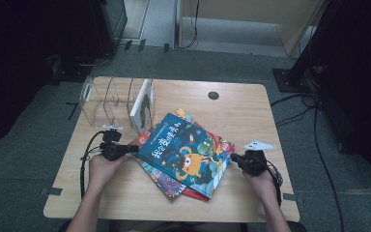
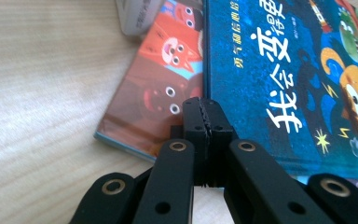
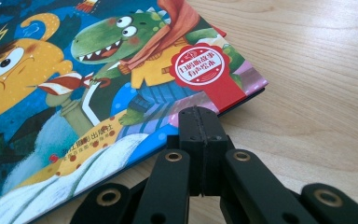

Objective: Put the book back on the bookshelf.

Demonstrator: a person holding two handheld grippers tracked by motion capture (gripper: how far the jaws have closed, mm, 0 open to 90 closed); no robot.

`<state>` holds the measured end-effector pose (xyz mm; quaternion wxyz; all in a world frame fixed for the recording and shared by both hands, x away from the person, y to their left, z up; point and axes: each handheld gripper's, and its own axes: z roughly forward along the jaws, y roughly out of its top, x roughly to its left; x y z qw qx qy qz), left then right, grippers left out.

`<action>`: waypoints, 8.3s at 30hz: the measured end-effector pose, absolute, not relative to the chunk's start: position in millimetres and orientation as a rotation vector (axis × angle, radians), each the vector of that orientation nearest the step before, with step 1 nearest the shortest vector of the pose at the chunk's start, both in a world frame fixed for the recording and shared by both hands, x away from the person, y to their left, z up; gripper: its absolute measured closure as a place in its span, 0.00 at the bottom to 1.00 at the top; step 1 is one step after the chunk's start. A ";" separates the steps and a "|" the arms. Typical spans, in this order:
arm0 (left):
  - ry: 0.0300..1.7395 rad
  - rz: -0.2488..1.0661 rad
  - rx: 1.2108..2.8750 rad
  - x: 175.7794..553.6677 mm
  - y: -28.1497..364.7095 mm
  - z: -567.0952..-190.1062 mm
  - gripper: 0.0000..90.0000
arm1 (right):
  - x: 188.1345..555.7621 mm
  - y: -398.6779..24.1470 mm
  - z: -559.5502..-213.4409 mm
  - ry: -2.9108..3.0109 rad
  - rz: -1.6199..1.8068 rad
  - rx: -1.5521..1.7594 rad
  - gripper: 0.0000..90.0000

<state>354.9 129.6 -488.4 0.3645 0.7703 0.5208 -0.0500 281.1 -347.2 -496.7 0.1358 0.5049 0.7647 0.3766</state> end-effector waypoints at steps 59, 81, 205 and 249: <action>1.316 -0.109 2.055 337.0 93.7 -483.9 1.00 | 283.6 -349.9 -493.0 2.200 1.104 1.499 1.00; 1.331 -0.160 2.089 309.9 98.1 -481.2 1.00 | 283.9 -346.6 -490.9 2.258 1.115 1.461 1.00; 1.081 -0.609 2.218 388.0 41.8 -333.5 0.84 | 286.0 -300.5 -492.3 2.396 1.217 1.197 0.78; 1.037 -0.371 2.478 398.8 25.1 -248.9 0.93 | 276.3 -263.7 -506.3 2.436 1.228 0.926 0.45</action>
